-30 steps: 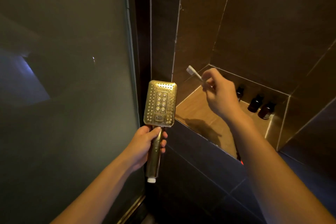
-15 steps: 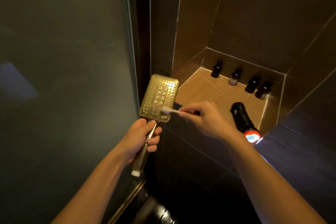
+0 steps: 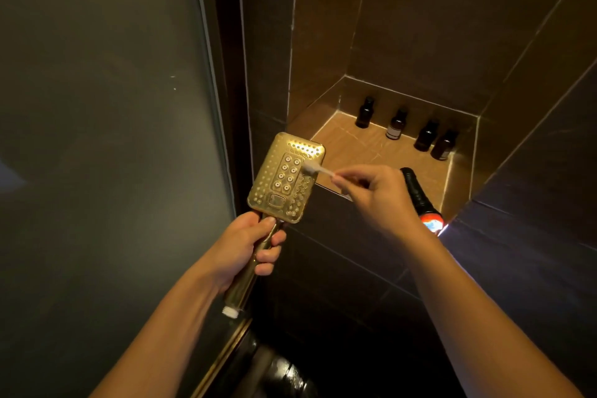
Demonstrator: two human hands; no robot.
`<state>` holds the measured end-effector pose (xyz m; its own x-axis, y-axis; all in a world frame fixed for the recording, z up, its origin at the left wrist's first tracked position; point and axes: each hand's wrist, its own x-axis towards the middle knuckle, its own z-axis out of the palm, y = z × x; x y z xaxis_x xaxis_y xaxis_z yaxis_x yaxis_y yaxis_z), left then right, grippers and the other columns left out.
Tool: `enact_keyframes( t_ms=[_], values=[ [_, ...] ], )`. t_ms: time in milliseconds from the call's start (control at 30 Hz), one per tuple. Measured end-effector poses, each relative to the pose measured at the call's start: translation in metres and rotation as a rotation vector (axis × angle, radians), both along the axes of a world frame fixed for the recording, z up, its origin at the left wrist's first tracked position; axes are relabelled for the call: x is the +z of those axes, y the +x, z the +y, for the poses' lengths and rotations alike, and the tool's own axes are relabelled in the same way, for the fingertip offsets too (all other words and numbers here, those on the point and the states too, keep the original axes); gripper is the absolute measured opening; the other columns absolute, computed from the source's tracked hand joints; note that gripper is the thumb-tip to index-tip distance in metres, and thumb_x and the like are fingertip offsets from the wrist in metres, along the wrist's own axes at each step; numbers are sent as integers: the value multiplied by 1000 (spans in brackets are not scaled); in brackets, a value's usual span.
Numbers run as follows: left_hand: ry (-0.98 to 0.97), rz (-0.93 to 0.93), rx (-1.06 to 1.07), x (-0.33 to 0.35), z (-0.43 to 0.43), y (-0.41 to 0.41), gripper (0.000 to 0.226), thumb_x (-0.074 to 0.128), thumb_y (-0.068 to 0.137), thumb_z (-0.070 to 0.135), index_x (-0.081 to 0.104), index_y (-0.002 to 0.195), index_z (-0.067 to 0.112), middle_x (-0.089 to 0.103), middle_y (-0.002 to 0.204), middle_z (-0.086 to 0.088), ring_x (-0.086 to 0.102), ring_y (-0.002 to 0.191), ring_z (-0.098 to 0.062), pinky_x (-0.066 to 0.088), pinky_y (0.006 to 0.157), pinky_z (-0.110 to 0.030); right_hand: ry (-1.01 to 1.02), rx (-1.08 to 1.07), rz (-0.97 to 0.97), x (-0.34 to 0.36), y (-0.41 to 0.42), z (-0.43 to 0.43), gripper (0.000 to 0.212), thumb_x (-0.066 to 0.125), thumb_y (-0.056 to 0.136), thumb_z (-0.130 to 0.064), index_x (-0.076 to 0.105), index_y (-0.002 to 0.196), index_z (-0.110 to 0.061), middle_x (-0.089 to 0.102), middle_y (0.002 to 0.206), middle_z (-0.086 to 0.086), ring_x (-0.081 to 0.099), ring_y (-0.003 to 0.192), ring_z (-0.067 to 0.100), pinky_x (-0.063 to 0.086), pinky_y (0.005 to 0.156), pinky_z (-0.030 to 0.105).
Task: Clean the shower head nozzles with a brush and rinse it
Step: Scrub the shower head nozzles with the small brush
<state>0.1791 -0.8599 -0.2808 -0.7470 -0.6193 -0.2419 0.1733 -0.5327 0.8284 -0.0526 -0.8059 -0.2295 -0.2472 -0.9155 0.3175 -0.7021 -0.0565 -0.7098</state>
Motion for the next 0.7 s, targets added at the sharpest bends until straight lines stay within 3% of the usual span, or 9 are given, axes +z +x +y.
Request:
enact_keyframes(
  t_ms=[100,233,300,400,467,533,600,700],
  values=[
    [-9,-14,5,-1,-1,-4,13,38,104,15,48,107,7,53,70,-2,39,46,-7,36,36,-19,-3,-8,-6,-3,3,3,16,67,89,-27,75,103,-26,67,81,-14,61,77,3,49,68,20],
    [0,-29,31,-4,-5,-5,13,38,104,15,50,108,9,53,69,-2,38,46,-7,35,36,-19,76,191,82,-23,24,22,15,69,88,-24,76,102,-25,64,76,-22,57,78,-6,43,66,9],
    [10,-15,16,-6,-5,-3,13,39,104,15,50,110,10,54,70,-2,38,46,-7,35,37,-19,39,111,75,-17,17,17,16,69,88,-24,76,103,-25,62,76,-24,58,76,-5,43,65,11],
    [1,-24,-20,-5,-2,-1,13,40,103,15,50,109,9,54,71,-2,39,47,-7,36,37,-19,-18,-62,10,-3,3,6,18,66,89,-28,74,105,-23,67,82,-15,60,77,4,52,68,27],
    [-10,-26,-10,-2,-3,-3,12,40,103,15,49,108,9,54,70,-2,38,47,-7,36,37,-19,-23,-52,-17,-3,6,6,18,66,89,-28,74,105,-23,67,83,-15,60,79,2,51,68,22],
    [-22,-27,14,2,-5,-3,12,38,104,14,48,107,8,54,68,-2,37,46,-7,35,36,-19,25,74,30,-11,18,13,16,69,89,-25,75,103,-24,67,81,-15,59,78,-3,45,66,12],
    [-42,-43,29,5,-8,-2,13,38,104,14,49,105,8,53,68,-2,37,46,-7,35,36,-18,86,197,105,-20,29,21,16,69,88,-25,76,102,-24,70,83,-10,58,78,-1,43,66,11],
    [-28,-37,21,6,-10,0,13,38,104,14,48,105,7,53,68,-2,37,45,-7,35,36,-18,33,103,71,-13,22,13,16,69,88,-25,76,103,-25,69,86,-14,59,79,-1,44,67,13]
  ],
)
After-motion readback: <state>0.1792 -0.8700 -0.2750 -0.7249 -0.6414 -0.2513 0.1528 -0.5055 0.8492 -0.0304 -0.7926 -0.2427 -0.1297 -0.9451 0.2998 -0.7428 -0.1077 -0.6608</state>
